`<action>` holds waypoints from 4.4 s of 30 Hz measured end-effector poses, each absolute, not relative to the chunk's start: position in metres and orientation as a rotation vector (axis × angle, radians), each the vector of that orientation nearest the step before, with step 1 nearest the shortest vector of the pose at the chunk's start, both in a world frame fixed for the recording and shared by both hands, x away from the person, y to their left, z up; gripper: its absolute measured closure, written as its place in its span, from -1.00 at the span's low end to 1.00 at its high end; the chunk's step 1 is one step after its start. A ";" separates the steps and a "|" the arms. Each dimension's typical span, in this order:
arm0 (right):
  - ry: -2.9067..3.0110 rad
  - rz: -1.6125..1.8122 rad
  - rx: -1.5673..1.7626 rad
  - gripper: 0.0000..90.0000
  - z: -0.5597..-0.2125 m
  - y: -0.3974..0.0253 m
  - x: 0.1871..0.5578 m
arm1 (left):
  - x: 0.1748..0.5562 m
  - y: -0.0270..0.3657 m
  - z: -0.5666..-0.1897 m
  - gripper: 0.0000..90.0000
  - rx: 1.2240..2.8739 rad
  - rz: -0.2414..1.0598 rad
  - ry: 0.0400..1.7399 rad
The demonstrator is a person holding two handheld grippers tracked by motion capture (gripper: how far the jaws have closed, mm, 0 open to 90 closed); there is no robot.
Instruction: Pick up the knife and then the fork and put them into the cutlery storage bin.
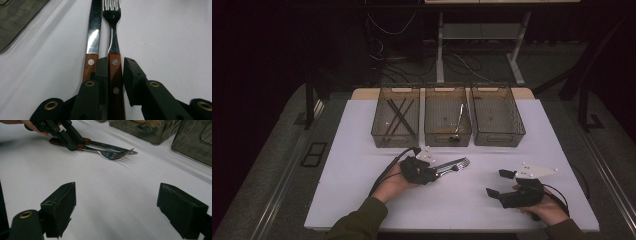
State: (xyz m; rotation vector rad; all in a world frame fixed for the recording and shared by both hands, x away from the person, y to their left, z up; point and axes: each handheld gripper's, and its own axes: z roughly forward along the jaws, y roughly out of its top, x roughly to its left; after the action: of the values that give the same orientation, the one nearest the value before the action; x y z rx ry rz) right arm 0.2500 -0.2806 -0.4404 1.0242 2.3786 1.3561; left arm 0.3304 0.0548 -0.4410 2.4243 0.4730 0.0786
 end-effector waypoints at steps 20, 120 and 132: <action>2.382 1.344 1.087 -0.65 -0.440 -0.282 0.252 | 0.329 0.058 -0.440 0.71 2.400 0.089 0.450; 2.211 1.761 1.232 0.93 -0.377 -0.240 0.329 | 0.290 0.103 -0.410 -0.09 2.078 0.176 0.523; 2.140 1.703 1.289 0.93 -0.361 -0.268 0.333 | 0.274 0.147 -0.428 -0.54 2.051 0.216 0.595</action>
State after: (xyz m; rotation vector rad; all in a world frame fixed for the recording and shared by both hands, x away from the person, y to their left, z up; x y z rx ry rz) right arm 0.3326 -0.2684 -0.3613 1.2885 2.1397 1.7035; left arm 0.2745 0.1473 -0.4278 2.0513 0.5947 0.2165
